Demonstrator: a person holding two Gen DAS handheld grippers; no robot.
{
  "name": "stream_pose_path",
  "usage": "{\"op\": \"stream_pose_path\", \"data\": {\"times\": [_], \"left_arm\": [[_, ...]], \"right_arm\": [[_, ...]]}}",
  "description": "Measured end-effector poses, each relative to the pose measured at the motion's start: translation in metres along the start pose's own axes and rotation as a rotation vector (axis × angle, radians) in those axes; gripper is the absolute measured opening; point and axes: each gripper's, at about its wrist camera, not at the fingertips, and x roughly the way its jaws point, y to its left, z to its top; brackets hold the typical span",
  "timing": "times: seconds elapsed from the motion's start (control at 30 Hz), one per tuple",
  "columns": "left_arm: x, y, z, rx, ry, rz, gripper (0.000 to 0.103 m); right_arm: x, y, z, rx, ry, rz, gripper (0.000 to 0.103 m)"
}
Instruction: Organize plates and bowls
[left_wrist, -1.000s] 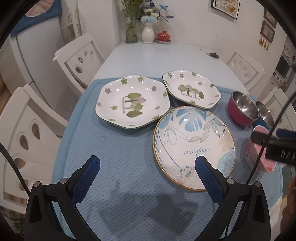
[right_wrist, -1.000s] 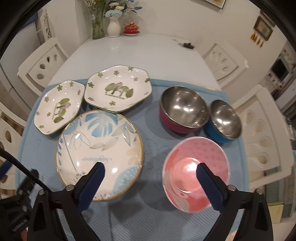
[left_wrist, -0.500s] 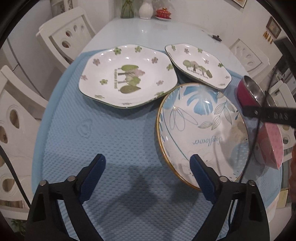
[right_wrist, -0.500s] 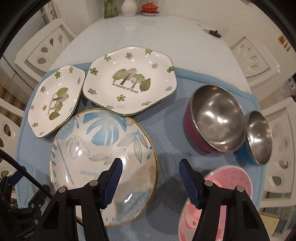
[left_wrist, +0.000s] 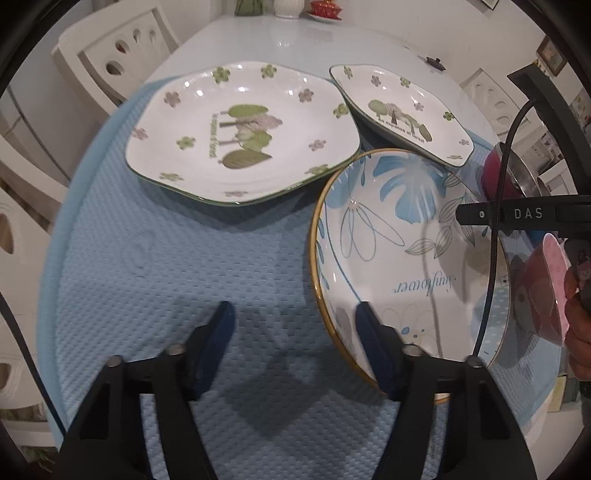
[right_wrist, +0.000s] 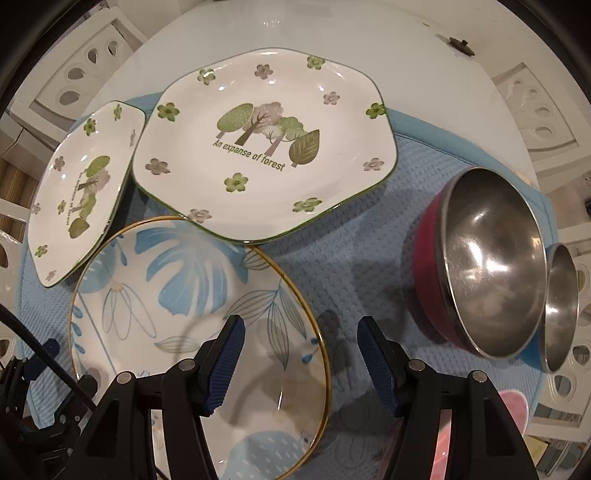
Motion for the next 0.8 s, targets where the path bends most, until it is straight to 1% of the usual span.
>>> {"op": "stream_pose_path", "data": {"times": [0.07,0.13,0.17,0.23,0.27,0.3,0.43,0.5,0.63,0.8], "left_arm": [[0.005,0.002,0.001,-0.014,0.019,-0.031,0.052],[0.007,0.004,0.001,-0.027,0.025,-0.050,0.051],[0.008,0.003,0.001,-0.025,0.022,-0.053,0.051],[0.008,0.002,0.001,-0.014,0.018,-0.058,0.051],[0.008,0.002,0.001,-0.008,0.016,-0.062,0.048],[0.008,0.002,0.002,-0.003,0.014,-0.066,0.046],[0.008,0.001,0.002,0.012,0.018,-0.090,0.042],[0.007,0.001,0.000,0.022,0.020,-0.096,0.042],[0.001,0.007,-0.006,0.062,0.008,-0.046,0.042],[-0.005,0.026,-0.014,0.073,0.022,-0.075,0.042]], "right_arm": [[0.004,-0.002,0.002,-0.002,0.009,0.005,0.061],[0.009,-0.003,0.003,-0.005,0.018,0.018,0.053],[0.010,-0.003,0.003,-0.007,0.022,0.026,0.051],[0.011,-0.005,0.002,-0.007,0.022,0.061,0.044],[0.011,-0.005,0.001,-0.008,0.022,0.072,0.044],[0.010,-0.004,0.001,-0.013,0.018,0.066,0.044],[0.006,0.003,-0.006,-0.025,0.004,0.051,0.044],[0.000,0.012,-0.013,-0.047,0.011,0.047,0.044],[-0.006,0.032,-0.030,-0.070,0.018,0.056,0.044],[-0.013,0.043,-0.058,-0.065,0.026,0.102,0.044]]}}
